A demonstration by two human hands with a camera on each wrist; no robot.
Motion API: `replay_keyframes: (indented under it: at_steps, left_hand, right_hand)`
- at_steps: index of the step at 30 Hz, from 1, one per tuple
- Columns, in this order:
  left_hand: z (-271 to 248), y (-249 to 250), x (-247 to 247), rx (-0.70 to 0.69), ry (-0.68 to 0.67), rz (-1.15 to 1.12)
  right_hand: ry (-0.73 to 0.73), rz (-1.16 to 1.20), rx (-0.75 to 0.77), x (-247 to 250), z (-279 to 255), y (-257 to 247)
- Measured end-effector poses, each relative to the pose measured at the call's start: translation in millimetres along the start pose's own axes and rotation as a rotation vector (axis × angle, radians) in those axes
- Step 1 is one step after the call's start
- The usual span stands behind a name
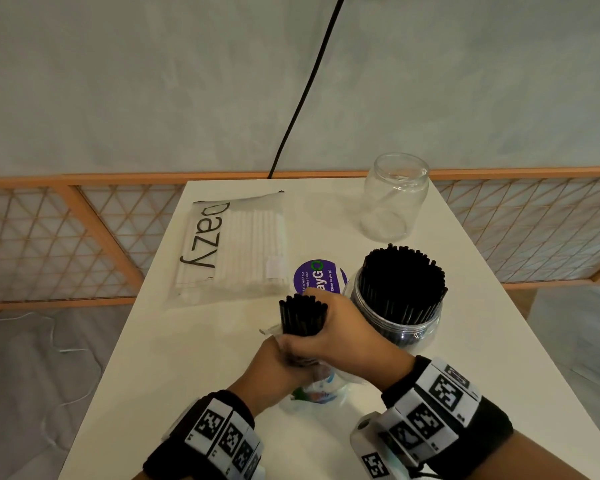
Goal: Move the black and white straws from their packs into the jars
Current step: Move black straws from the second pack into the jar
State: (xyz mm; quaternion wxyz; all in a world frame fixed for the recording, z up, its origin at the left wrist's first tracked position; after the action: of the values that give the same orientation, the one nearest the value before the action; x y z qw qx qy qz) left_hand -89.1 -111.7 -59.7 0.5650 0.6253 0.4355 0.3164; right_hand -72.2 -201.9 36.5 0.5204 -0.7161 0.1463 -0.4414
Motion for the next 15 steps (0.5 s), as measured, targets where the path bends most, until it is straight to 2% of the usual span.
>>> replay_keyframes:
  at_steps: [2,6,15]
  left_hand:
    - [2,-1,2,0.022,0.035,0.093]
    - [4,9,-1,0.012,0.053,0.105]
    - [2,7,-4,0.002,0.037,0.106]
  right_hand:
    - [0.021,0.069,0.005,10,-2,-3]
    - [0.028,0.153,-0.048,25,-8,1]
    - [-0.014,0.109,-0.073,27,-15,5]
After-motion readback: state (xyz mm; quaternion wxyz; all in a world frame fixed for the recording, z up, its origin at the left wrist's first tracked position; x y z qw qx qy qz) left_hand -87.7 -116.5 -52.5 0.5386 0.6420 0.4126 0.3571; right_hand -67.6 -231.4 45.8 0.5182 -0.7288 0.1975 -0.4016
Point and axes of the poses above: each hand's wrist, its own z-axis towards the middle knuckle, its own x-axis out of the back of the hand, y = z × x, the point moved 5 cm from there along z, towards the middle knuckle, and after that the axes turned 13 degrees about -y, right-handed, at the moved point
